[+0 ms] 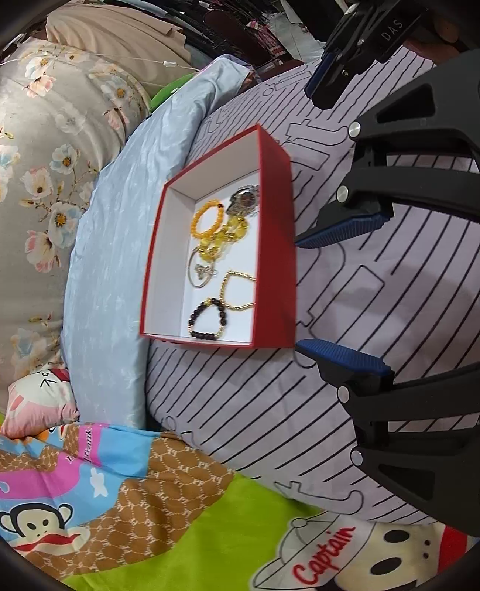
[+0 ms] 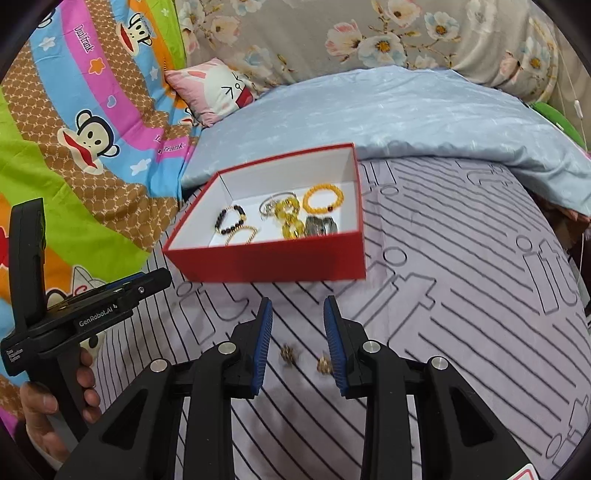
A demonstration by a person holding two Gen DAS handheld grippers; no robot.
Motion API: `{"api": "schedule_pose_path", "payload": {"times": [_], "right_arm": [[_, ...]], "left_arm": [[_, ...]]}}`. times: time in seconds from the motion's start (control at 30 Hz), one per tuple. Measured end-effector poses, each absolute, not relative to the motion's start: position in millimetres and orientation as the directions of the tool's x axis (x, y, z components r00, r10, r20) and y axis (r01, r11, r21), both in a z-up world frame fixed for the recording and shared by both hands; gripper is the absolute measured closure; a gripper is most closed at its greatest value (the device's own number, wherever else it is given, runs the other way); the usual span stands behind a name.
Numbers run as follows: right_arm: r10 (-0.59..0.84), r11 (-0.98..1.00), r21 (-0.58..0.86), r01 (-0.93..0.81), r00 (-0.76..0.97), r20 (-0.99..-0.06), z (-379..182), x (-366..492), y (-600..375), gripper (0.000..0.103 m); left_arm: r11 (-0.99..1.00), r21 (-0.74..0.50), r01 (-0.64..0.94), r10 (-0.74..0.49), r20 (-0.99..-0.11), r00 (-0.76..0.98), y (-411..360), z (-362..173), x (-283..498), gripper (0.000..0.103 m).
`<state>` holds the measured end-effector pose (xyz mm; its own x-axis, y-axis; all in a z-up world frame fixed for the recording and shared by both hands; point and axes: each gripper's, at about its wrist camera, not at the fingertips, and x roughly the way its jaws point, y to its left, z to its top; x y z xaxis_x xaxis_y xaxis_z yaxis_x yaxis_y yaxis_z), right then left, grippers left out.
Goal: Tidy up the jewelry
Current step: 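Withdraw both tools from the box and move them to the gold earrings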
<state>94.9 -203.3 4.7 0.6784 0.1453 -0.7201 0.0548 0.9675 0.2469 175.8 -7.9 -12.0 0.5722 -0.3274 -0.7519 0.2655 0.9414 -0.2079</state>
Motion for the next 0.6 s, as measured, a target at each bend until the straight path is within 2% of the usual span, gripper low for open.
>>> {"api": "schedule_pose_path", "payload": {"times": [0.6], "right_arm": [[0.125, 0.968, 0.231, 0.101, 0.605, -0.787, -41.7, 74.6, -200.8, 0.074]], "left_arm": [[0.953, -0.172, 0.249, -0.282, -0.804, 0.523, -12.8, -47.3, 144.9, 0.051]]}}
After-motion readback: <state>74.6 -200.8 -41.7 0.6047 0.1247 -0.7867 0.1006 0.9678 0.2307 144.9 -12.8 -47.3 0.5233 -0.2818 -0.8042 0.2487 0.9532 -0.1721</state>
